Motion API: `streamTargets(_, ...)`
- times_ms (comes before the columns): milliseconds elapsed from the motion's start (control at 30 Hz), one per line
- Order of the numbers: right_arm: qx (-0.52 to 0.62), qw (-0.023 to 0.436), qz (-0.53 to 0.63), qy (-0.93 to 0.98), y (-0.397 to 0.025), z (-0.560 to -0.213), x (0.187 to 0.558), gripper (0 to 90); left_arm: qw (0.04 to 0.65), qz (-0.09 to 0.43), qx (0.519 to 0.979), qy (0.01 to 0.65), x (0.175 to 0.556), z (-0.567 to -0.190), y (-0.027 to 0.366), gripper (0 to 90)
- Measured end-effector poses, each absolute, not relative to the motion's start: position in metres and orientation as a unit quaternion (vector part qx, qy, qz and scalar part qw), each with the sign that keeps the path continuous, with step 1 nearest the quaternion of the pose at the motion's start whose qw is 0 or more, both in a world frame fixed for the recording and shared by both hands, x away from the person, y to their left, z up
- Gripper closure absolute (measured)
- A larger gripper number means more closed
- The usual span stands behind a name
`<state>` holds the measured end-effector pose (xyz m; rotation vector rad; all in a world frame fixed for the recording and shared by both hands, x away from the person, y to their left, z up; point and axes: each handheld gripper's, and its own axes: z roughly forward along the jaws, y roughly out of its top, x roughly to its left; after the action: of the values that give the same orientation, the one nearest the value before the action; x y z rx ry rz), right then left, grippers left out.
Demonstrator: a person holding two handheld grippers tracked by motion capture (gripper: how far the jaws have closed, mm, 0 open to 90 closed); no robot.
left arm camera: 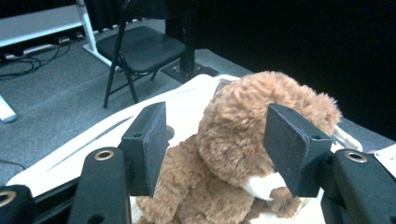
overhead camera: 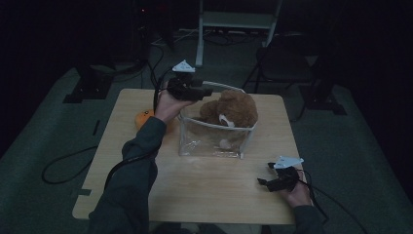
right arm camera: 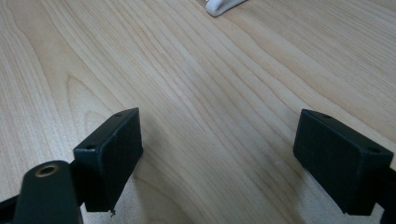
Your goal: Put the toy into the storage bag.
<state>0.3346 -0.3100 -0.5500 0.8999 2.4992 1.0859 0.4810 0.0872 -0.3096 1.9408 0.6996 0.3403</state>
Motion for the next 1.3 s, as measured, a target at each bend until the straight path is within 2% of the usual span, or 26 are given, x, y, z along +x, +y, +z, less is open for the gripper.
streamTargets(1300,0.313,0.136,0.374,0.862,-0.31,-0.55,0.334,14.9,0.49,0.172,0.788,0.331,0.479,-0.319,0.149,40.5)
